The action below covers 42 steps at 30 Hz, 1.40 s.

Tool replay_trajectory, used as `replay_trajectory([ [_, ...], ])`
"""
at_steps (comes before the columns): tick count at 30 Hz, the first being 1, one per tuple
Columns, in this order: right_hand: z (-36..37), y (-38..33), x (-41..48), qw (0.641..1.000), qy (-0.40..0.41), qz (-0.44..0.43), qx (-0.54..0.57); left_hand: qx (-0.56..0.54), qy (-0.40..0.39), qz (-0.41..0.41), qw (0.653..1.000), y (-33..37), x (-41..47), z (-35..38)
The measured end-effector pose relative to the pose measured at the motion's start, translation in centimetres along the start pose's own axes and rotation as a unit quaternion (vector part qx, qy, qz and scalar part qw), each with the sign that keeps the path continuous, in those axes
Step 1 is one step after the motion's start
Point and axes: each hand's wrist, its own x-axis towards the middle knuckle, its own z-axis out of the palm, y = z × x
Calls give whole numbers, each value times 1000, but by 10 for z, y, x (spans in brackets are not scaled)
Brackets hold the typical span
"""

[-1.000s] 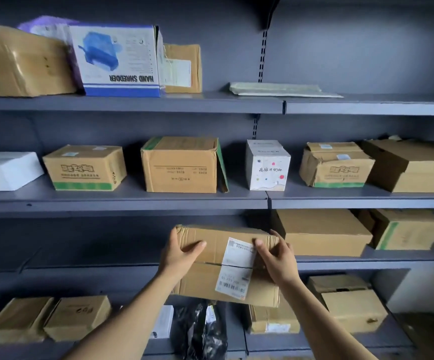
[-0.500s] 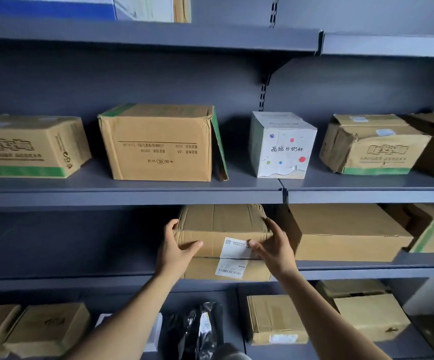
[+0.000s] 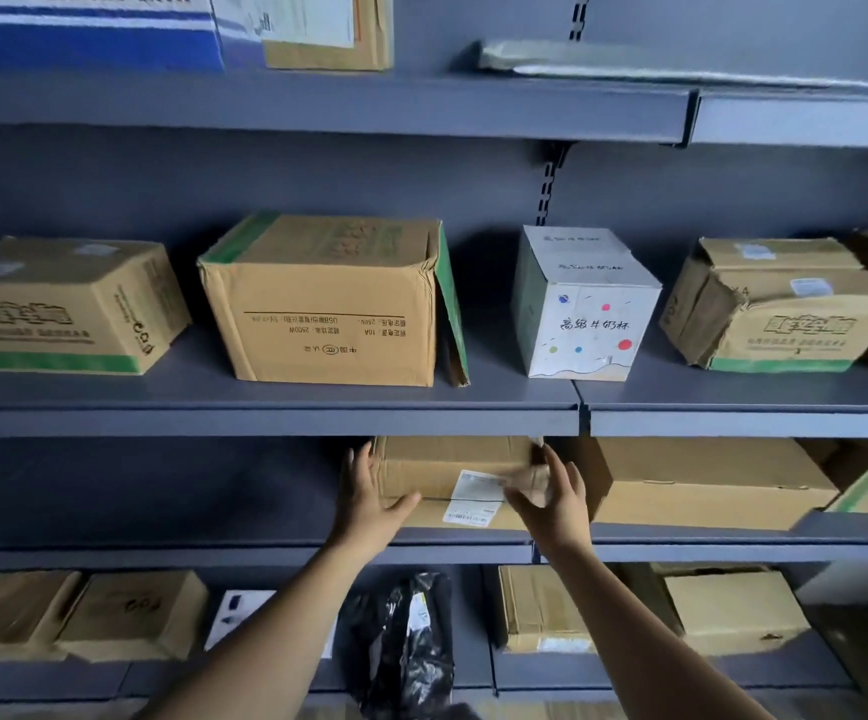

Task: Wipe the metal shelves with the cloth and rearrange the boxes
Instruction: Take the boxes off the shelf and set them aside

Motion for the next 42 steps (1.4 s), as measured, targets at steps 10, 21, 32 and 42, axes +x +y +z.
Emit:
replay_trajectory([
  [10,13,-91,-166,997,-59,-54,23,-71,53,-11,996,29,-152,-91],
  [21,-3,-284,-267,957,-37,-248,148,-158,180,152,959,118,-225,-263],
  [32,-57,-473,-231,895,30,-384,224,-164,244,317,902,247,-179,-399],
  [42,-40,-531,-113,895,81,-373,232,-176,248,321,897,280,-53,-443],
])
